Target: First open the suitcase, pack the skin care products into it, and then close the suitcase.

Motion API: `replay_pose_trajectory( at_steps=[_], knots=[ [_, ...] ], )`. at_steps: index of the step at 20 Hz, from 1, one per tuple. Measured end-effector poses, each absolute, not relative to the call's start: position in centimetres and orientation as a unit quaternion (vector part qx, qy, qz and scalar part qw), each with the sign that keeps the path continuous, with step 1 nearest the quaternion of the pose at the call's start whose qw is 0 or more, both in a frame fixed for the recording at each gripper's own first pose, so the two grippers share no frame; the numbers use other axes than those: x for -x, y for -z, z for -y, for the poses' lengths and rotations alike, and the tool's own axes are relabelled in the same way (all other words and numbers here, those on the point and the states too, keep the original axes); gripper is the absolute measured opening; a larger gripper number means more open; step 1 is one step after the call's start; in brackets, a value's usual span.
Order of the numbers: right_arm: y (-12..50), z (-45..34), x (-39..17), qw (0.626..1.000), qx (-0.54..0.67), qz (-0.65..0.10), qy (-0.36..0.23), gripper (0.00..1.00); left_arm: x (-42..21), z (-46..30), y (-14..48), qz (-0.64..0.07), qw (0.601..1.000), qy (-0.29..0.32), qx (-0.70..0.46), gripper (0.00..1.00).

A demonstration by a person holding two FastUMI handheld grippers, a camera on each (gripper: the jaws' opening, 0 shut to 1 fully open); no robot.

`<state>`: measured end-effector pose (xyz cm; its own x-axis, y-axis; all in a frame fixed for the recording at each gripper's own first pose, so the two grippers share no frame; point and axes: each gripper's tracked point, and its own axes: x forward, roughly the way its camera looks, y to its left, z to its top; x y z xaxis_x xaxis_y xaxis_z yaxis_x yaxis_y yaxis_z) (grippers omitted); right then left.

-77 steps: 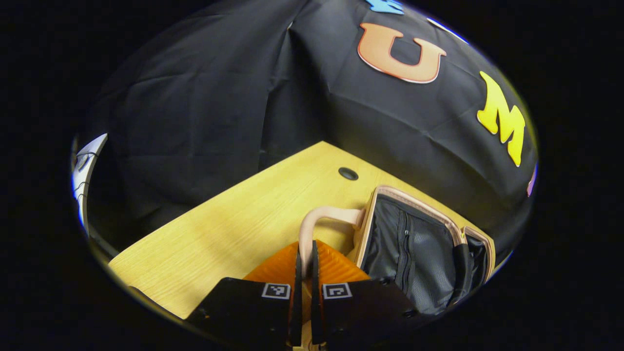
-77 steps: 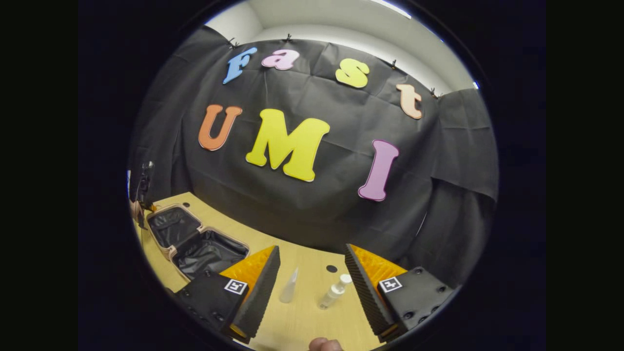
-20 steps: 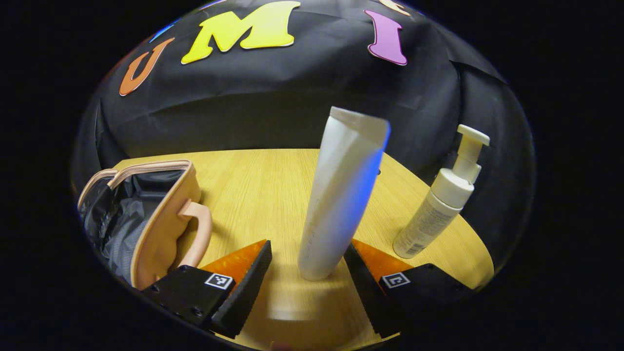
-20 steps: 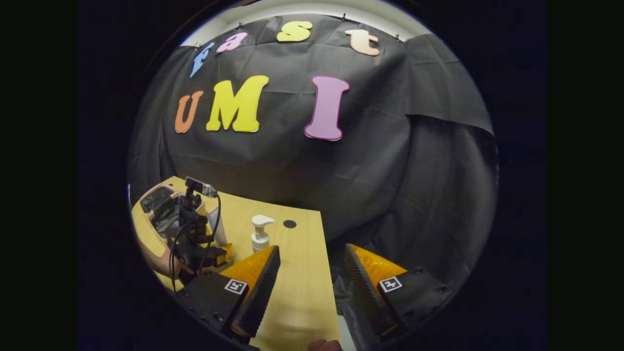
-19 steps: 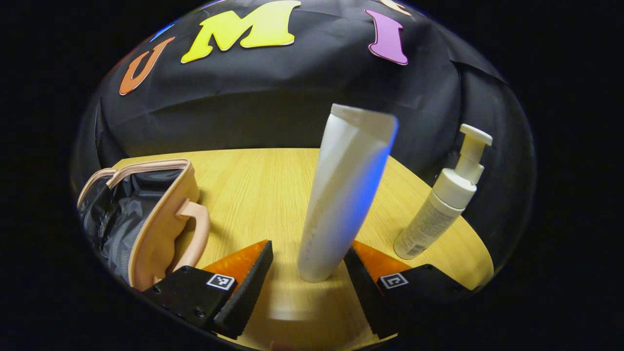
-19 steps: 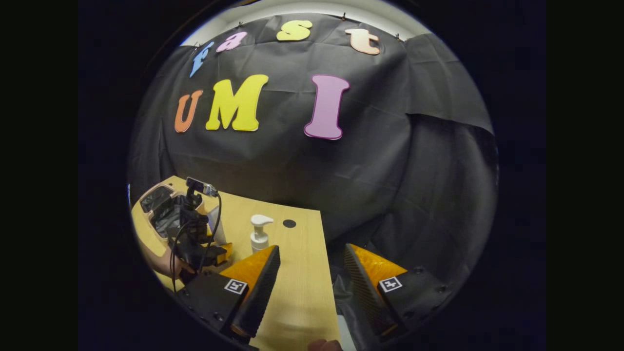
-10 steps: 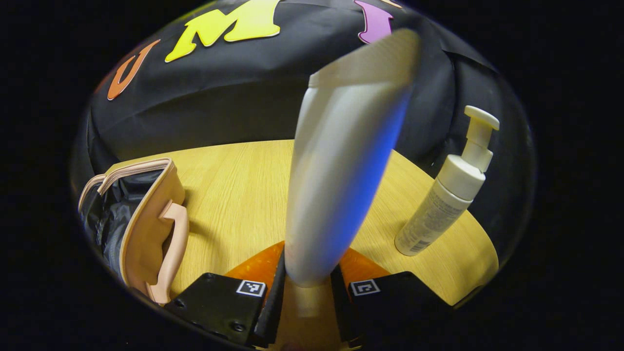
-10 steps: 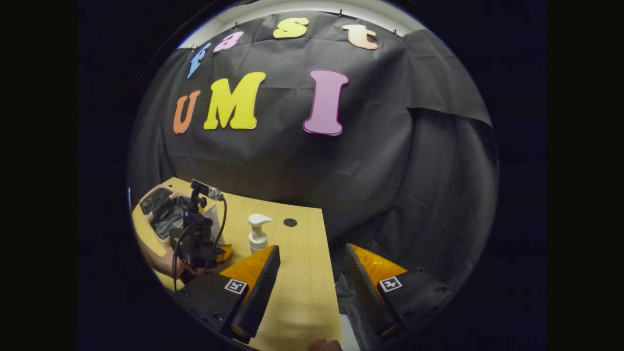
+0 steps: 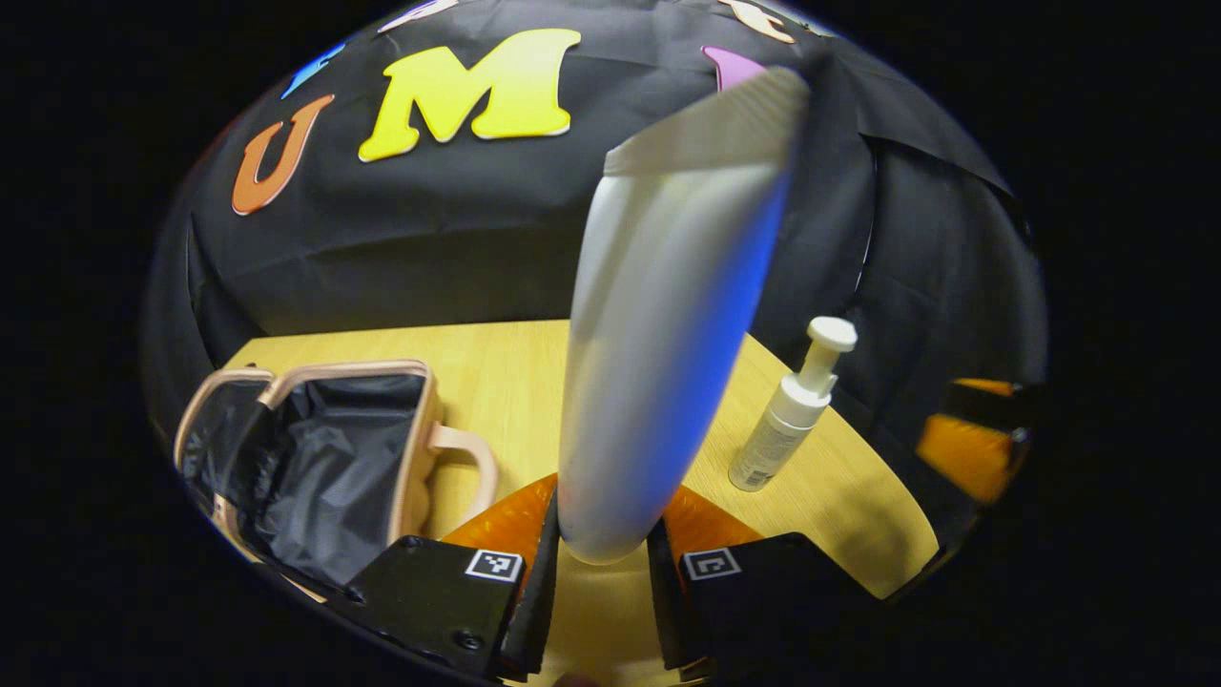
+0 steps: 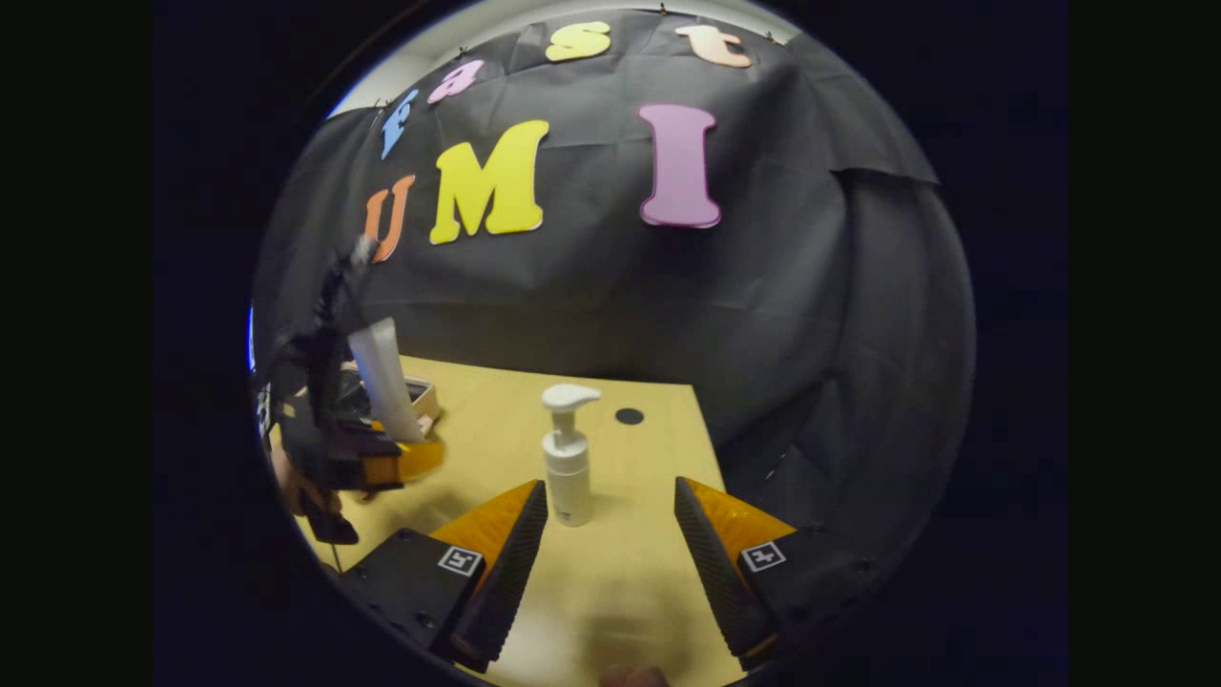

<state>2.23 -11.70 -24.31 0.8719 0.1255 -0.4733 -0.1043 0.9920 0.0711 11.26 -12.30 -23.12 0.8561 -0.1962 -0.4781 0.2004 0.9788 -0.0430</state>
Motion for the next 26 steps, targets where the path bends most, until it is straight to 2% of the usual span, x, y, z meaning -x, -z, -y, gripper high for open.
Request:
replay_pose_trajectory(
  at_steps=[6,14,15,18,26],
  knots=[
    [30.1,8.2,-7.7,0.959,-0.032,-0.277,-0.058,0.78,-7.1,6.9,17.3,-0.231,0.970,0.065,0.031,0.47],
    [35.8,7.9,-10.9,0.945,-0.020,-0.324,-0.039,0.79,-5.6,-1.0,15.2,-0.222,0.973,0.003,0.061,0.47],
    [36.2,7.5,-11.2,0.944,-0.017,-0.327,-0.040,0.68,-5.5,-1.9,15.1,-0.224,0.973,-0.005,0.059,0.47],
    [36.9,6.9,-11.6,0.942,-0.005,-0.334,-0.043,0.55,-5.4,-4.1,15.4,-0.229,0.971,-0.023,0.059,0.47],
    [35.2,6.6,-10.9,0.937,-0.027,-0.344,-0.049,0.48,-5.6,-6.5,17.4,-0.257,0.965,-0.019,0.037,0.47]
  ],
)
